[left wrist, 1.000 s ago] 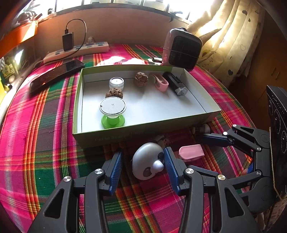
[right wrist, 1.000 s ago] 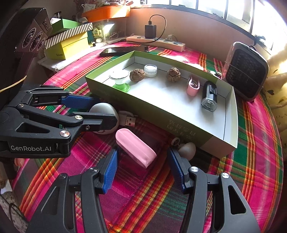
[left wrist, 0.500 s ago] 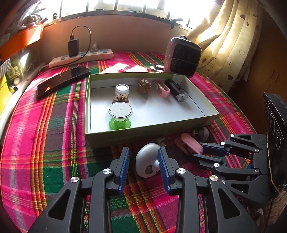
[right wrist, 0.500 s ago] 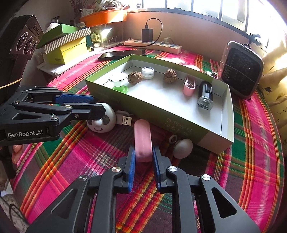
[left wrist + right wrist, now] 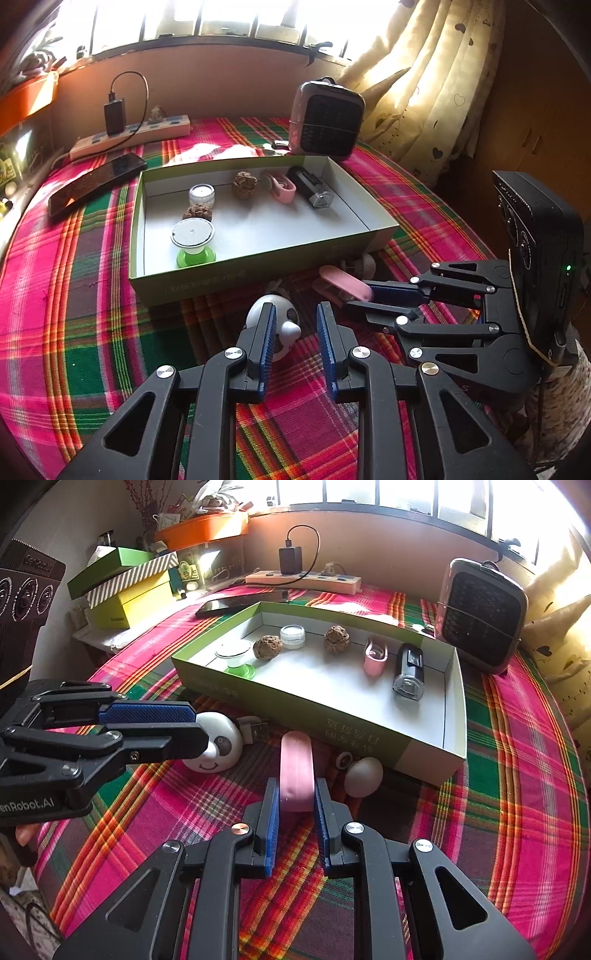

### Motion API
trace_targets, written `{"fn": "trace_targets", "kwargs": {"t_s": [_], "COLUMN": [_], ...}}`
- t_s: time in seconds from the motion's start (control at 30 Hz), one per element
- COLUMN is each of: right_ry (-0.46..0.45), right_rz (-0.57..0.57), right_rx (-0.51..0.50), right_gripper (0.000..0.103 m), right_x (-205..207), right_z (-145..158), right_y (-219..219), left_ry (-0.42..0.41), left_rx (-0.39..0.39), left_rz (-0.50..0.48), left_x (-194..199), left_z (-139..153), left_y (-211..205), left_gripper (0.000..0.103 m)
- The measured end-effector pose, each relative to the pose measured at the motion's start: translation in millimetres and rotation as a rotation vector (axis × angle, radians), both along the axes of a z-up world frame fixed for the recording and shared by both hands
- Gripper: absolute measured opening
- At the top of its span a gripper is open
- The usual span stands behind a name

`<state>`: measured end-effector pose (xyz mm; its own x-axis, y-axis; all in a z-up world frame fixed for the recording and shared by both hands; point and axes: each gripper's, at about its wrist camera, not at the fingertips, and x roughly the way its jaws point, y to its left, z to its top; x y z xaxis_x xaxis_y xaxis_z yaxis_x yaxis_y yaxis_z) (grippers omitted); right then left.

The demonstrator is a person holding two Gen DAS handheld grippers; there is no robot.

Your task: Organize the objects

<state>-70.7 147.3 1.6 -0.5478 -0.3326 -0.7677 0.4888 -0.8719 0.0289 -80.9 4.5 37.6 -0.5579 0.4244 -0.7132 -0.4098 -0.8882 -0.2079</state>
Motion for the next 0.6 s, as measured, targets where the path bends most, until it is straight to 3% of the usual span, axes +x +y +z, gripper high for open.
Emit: {"fn": "trace_targets", "kwargs": {"t_s": [0.17, 0.23, 0.33, 0.53, 0.6], "right_ry": [0.007, 0.001, -0.002, -0.002, -0.004], "right_rz": [-0.039, -0.044, -0.042, -0.038, -0.039], "right_rx": [0.012, 0.008, 0.008, 0.009, 0.014], "right_gripper": [0.019, 0.019, 0.019, 0.019, 0.019], "right_x": [-2, -3, -3, -3, -3], "right_z": [-1, -1, -3, -4, -4], "right_y": [4, 6, 5, 3, 2], "left_ry": [0.002, 0.006, 0.003, -0.016, -0.005], "left_rx": [-0.021, -0.043, -0.076, -0.113, -0.158], "left_rz": [0.039, 0.054, 0.061, 0.051, 0.065], "left_x": [-2, -4, -6, -9, -10], "left_z": [-2, -3, -6, -13, -14], "left_y": [-3, -5, -3, 4, 9], "left_gripper": [0.022, 0.032, 0.040, 0.043, 0.043]}}
